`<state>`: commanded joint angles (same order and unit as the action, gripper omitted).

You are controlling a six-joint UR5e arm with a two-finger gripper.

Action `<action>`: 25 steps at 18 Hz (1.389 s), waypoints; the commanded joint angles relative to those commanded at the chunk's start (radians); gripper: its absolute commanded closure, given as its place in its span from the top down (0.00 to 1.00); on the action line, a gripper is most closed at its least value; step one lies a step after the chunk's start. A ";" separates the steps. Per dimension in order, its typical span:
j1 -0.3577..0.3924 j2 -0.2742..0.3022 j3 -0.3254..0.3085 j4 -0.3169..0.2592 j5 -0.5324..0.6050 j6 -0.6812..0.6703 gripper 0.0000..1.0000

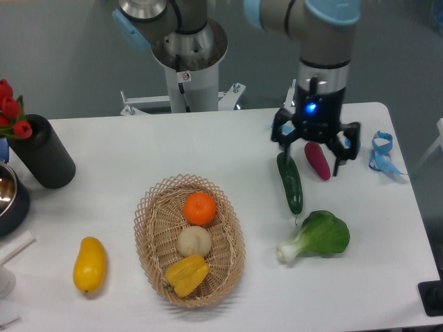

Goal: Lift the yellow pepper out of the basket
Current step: 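Move the open gripper over the wicker basket toward the yellow pepper, then lower the gripper into the basket around the yellow bell pepper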

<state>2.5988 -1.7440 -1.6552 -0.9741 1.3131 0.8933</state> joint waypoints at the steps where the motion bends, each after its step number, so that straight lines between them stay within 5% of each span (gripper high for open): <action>1: -0.014 -0.015 0.009 0.008 0.001 -0.083 1.00; 8: -0.140 -0.101 0.011 0.112 0.000 -0.146 1.00; 25: -0.272 -0.313 0.041 0.147 -0.071 -0.062 1.00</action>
<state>2.3270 -2.0571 -1.6138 -0.8268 1.2425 0.8314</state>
